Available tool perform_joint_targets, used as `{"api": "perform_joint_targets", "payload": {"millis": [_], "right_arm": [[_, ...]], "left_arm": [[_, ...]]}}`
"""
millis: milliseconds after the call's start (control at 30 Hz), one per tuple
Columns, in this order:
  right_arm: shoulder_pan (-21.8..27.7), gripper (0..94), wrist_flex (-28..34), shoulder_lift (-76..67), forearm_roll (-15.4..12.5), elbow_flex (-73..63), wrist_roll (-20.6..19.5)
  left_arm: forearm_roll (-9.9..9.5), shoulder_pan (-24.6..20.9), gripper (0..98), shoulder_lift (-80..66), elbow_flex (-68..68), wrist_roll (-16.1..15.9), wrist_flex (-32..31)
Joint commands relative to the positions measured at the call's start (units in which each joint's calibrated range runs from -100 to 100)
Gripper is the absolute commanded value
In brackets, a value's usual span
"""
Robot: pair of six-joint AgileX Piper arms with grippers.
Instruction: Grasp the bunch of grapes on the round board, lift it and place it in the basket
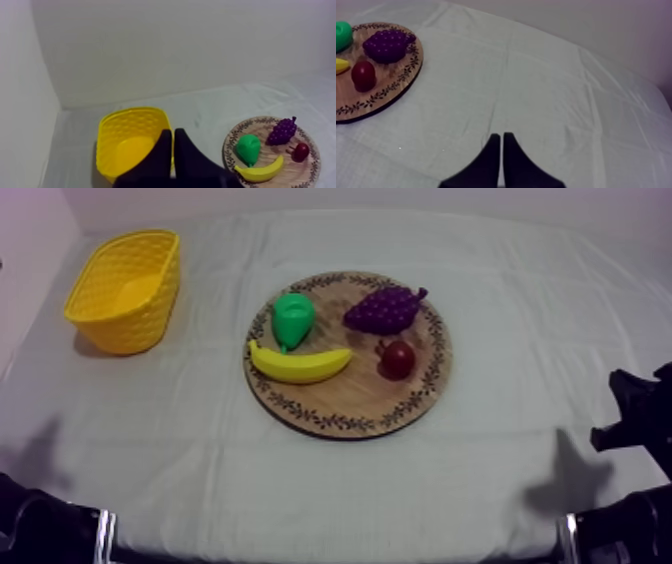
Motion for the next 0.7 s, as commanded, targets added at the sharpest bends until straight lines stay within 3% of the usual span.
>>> {"api": "perform_joint_targets", "payload": {"millis": [0, 267, 667], "right_arm": [[0.01, 0.2, -0.01, 0.03, 0.0, 0.04, 0.0], [0.01, 0.2, -0.01, 0.03, 0.0, 0.04, 0.0], [0.01, 0.2, -0.01, 0.03, 0.0, 0.04, 0.01]], "left_arm": [[0.21, 1.4, 0.0, 6.67, -3.72, -1.2, 0.15], [1.13, 5.88, 0.0, 19.95, -12.1, -3.93, 1.61], [6.87, 8.19, 0.0, 35.39, -19.36, -10.17, 0.71]]}}
